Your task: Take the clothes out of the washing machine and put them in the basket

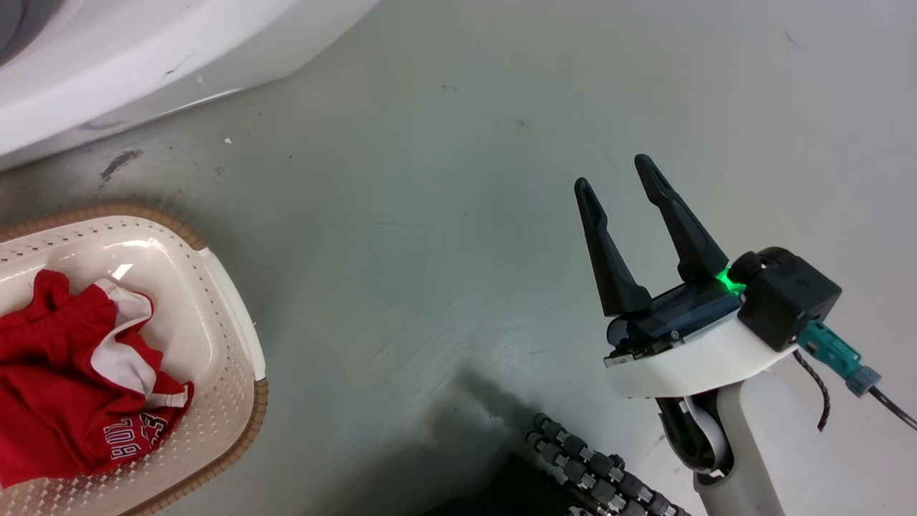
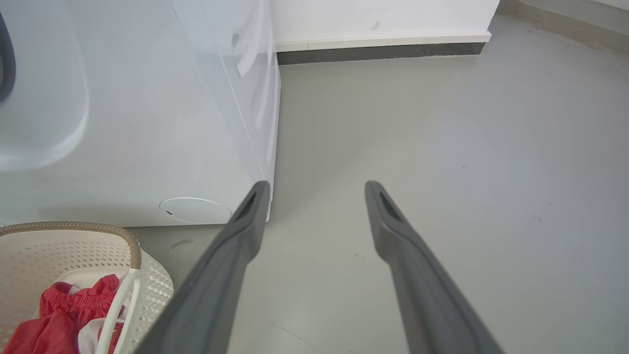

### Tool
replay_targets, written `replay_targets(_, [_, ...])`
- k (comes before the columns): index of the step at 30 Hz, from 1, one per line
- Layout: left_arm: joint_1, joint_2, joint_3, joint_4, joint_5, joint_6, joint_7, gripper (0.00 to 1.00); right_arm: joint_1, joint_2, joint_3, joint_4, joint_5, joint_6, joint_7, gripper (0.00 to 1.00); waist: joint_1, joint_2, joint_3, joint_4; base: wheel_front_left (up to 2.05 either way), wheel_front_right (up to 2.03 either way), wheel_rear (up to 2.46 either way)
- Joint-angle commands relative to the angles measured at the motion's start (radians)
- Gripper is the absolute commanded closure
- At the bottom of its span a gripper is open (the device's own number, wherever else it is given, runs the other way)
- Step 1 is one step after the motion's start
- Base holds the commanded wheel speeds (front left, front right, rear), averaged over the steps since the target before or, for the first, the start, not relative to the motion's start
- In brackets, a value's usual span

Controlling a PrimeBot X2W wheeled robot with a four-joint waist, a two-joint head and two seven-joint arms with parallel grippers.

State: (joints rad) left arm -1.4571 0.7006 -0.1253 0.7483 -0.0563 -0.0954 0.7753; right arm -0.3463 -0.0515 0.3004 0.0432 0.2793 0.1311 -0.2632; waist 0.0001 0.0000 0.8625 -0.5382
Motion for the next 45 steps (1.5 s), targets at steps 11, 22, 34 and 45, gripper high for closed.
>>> replay_targets(11, [0.119, 0.011, 0.020, -0.093, -0.005, 0.087, -0.250, 1.00, -0.001, 0.002, -0.028, 0.010, -0.011, -0.001, -0.002, 0.00, -0.0001, 0.0000, -0.062, 0.014, 0.00, 0.00, 0.00])
replay_targets(22, [0.265, -0.072, 0.051, 0.017, -0.074, 0.132, -0.575, 1.00, 0.033, 0.002, -0.070, 0.035, -0.065, -0.001, -0.002, 0.00, -0.0001, 0.0000, -0.202, 0.055, 0.00, 0.00, 0.00])
replay_targets(34, [0.508, -0.156, 0.111, 0.143, -0.183, 0.114, -0.900, 1.00, 0.121, 0.002, -0.116, 0.097, -0.120, -0.001, -0.002, 0.00, -0.0001, 0.0000, -0.446, 0.105, 0.00, 0.00, 0.00])
replay_targets(45, [0.711, -0.232, 0.117, 0.062, -0.221, 0.104, -1.028, 1.00, 0.197, 0.002, -0.161, 0.109, -0.166, -0.001, 0.014, 0.00, -0.0001, 0.0000, -0.613, 0.178, 0.00, 0.00, 0.00])
